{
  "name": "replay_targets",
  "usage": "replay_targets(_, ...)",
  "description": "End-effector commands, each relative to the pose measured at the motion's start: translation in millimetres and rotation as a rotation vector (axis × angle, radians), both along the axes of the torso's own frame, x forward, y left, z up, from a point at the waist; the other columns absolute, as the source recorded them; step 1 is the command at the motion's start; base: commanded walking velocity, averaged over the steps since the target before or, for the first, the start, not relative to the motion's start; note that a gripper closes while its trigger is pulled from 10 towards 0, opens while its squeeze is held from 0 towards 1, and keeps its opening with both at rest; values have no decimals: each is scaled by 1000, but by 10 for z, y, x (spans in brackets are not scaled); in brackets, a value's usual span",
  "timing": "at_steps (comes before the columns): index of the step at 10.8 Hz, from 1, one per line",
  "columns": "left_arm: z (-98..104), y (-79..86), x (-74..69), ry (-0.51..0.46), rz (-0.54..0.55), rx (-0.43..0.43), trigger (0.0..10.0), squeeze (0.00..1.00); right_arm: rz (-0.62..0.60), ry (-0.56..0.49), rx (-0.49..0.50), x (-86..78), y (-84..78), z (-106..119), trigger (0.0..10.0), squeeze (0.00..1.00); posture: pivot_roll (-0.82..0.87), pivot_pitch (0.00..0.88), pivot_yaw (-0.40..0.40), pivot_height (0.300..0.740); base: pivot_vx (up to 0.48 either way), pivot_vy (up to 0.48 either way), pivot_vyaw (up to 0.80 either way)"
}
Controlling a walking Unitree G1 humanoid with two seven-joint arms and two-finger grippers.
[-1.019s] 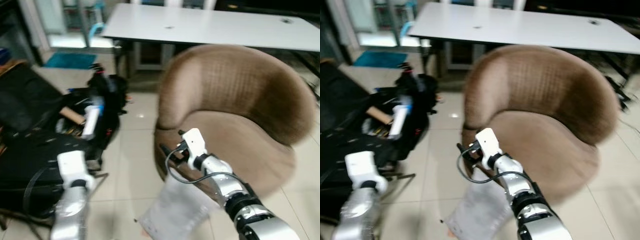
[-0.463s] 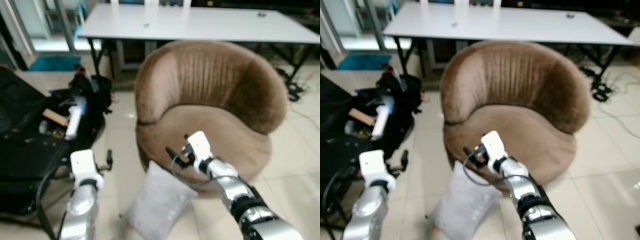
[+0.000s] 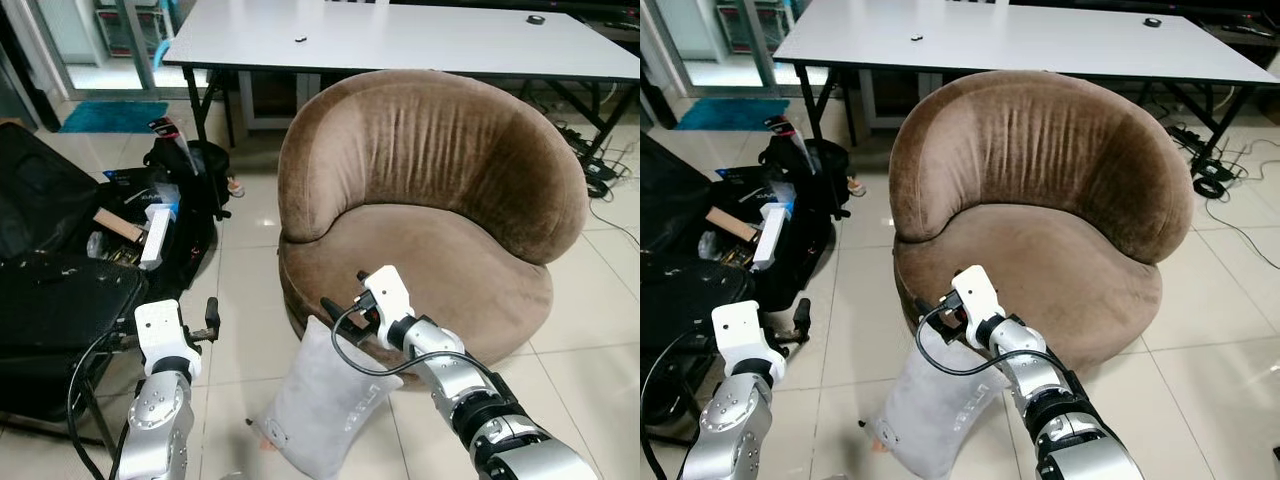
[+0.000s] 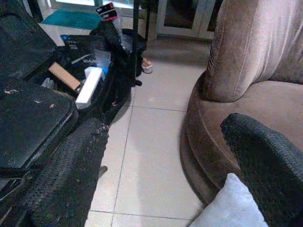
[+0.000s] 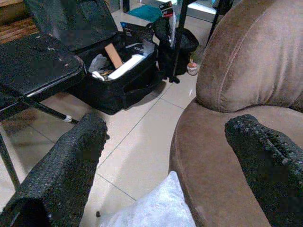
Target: Move the pillow to the sofa from floor
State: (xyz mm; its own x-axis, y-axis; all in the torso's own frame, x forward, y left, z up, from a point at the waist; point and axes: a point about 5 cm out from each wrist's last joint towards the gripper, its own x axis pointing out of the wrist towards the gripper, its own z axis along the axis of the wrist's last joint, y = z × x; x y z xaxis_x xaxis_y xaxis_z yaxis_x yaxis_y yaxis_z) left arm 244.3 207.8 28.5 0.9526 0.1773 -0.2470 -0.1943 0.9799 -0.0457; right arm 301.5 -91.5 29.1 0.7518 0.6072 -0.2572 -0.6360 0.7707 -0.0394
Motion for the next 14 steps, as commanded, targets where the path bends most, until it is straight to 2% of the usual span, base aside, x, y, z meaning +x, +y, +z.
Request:
replay_targets(1,-21,-36,10,20,-22,4,10000,0,-7,2,-13,5,-42,-2,10000,0,28,0,-26,740,465,0,0)
replay_targets(6,-49,-50,22,54,-51,54,10000,0,-11,4,-22,-3,-76,-14,10000,0,19,0,-17,740,465,0,0)
replay_targets(7,-18,-56,39,21,-44,39,10000,0,-11,3,-23,-1,-78,-13,10000,0,19,0,-15,740,435,0,0)
replay_targets(14,-9,-69,70,1,-24,46,10000,0,-29,11,-24,2,-101,-22,10000,0,16,0,-20,740,0,0,0)
